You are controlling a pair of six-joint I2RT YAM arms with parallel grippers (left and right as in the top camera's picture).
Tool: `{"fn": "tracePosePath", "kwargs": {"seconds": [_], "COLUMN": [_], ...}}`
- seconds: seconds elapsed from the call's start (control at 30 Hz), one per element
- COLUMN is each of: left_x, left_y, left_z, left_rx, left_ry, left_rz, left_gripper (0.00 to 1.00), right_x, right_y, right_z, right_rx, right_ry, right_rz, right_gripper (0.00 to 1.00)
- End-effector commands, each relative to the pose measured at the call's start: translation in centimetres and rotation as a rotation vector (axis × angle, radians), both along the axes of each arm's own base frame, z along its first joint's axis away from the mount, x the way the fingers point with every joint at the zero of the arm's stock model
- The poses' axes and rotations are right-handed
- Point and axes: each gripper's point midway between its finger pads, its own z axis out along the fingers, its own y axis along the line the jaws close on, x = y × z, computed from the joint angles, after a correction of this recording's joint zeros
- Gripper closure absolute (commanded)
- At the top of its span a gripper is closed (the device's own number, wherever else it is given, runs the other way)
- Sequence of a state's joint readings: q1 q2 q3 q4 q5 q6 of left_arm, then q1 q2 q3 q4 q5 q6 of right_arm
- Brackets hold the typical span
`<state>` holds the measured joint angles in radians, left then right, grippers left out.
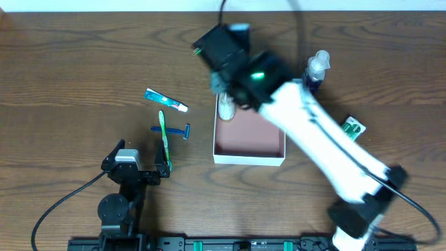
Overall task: Pack container
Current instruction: 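Release the tube and move the right gripper to the pump bottle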
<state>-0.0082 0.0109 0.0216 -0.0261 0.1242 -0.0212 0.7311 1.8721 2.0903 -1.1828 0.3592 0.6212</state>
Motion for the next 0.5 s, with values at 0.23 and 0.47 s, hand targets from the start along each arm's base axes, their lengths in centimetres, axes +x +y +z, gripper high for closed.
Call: {"fn": "tracePosePath", "kwargs": {"seconds": [0.23, 0.47], "left_x": [-0.1, -0.1], "left_y": [-0.2, -0.2], "left_z": [-1.6, -1.6], "left_rx": [0.012, 0.012], "left_ry": [0.045, 0.045], "left_rz": [-0.013, -0.013], "left_gripper": [0.02, 0.02], "right_x": [2.5, 4.5], "right_y": [-18.1, -21.8], "right_z": [4.0, -1.0], "right_rx": [0.014, -0.048], "right_ry": [0.036, 0.19], "right_rz": [-0.244, -0.189], "right_gripper": [0.29, 0.24]}}
